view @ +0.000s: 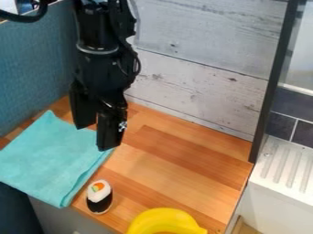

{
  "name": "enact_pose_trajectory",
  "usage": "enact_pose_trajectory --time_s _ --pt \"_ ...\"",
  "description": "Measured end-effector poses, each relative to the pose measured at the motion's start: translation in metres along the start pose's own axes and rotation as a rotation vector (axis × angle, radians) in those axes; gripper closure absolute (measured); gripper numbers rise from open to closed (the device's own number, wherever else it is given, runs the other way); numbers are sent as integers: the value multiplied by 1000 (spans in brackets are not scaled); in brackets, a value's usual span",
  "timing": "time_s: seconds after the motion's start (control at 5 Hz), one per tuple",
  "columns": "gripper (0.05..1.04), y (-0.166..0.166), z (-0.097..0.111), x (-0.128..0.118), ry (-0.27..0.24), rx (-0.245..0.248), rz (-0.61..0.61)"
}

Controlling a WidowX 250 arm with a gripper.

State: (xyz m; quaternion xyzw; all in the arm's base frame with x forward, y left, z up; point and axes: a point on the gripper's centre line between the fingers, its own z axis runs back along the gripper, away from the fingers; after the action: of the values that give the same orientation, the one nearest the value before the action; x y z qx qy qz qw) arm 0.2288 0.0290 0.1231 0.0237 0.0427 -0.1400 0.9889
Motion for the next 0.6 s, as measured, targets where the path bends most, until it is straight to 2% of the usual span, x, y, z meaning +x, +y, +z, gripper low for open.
enact_pose_trajectory --time_s 0.2,0.6 --pt "83 -1 -6 -1 20 -11 -2" --pt "83 -47 -21 12 -29 -50 -286"
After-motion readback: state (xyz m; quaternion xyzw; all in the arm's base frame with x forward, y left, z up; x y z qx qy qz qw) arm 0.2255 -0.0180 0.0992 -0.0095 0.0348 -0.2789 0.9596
